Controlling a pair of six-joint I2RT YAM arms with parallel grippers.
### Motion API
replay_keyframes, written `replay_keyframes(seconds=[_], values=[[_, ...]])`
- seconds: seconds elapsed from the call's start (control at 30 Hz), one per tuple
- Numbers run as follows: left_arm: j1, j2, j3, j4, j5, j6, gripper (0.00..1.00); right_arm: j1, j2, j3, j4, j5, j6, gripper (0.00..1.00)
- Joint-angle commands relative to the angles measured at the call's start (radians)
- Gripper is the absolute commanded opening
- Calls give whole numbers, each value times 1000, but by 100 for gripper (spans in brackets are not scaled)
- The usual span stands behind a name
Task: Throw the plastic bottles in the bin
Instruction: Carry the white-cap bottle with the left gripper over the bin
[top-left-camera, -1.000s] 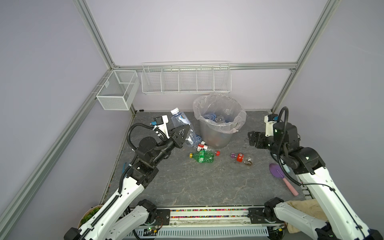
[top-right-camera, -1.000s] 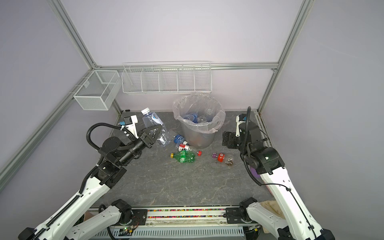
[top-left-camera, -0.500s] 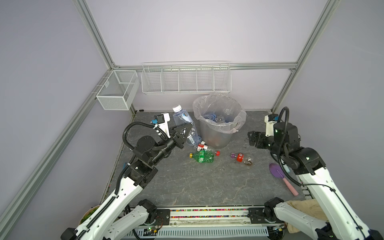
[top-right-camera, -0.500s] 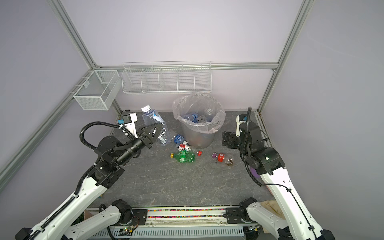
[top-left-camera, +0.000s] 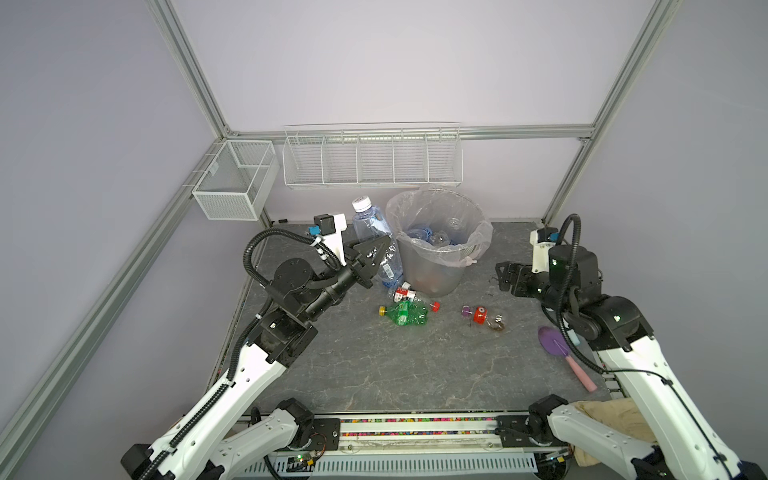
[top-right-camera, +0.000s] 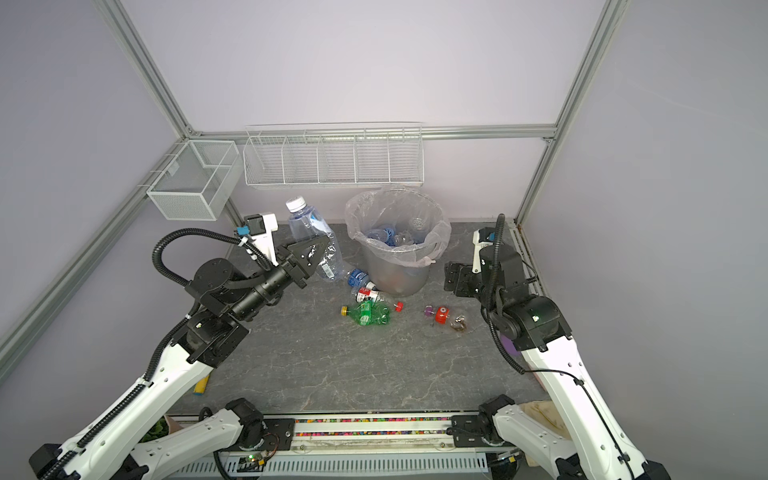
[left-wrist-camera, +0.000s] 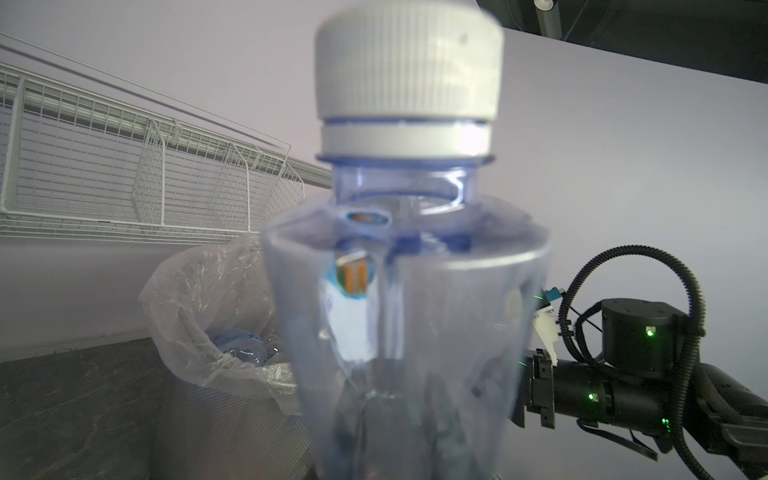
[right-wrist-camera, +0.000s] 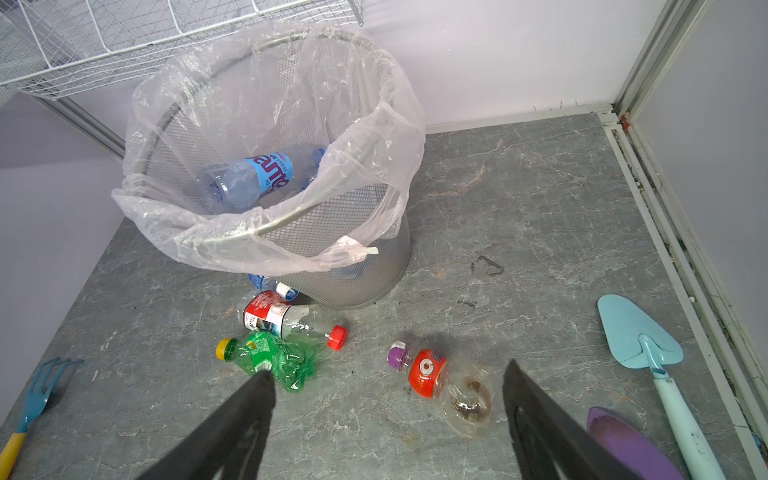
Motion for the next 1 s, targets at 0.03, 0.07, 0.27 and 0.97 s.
replay_keyframes(seconds=[0.03, 0.07, 0.27, 0.97], values=[[-5, 45, 78, -7, 5, 40, 0, -6, -23, -17, 13, 11, 1, 88], [-5, 58, 87, 5, 7, 39, 0, -6, -24, -18, 12, 11, 1, 88], [-5, 173, 185, 43, 8, 40, 0, -5, -38, -26, 0, 12, -3, 88], [-5, 795, 790, -263, 29, 96, 0, -5, -88, -71, -17, 13, 4, 88]])
